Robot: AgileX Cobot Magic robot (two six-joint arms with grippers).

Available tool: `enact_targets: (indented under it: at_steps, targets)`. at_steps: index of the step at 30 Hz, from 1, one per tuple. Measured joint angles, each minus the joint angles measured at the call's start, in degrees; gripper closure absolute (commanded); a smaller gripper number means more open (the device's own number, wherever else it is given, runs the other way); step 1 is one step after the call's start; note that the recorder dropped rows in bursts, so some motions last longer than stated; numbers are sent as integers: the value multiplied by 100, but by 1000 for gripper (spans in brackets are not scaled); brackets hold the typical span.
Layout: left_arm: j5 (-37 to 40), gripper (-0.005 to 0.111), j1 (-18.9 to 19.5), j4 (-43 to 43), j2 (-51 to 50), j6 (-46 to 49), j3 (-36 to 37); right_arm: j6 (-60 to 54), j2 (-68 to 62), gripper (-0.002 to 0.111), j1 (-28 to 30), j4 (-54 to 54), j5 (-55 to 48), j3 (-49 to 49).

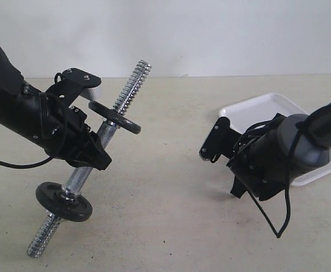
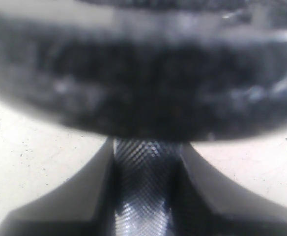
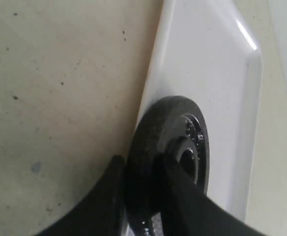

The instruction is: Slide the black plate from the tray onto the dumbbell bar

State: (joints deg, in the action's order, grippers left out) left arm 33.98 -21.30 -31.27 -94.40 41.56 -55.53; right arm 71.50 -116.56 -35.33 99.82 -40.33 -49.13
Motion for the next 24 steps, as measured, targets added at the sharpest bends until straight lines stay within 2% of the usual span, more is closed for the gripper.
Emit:
enact_targets:
  at_steps: [24]
  targets:
    - [0, 102, 0, 0, 0, 0, 0, -204, 633, 108, 21, -181, -105, 0]
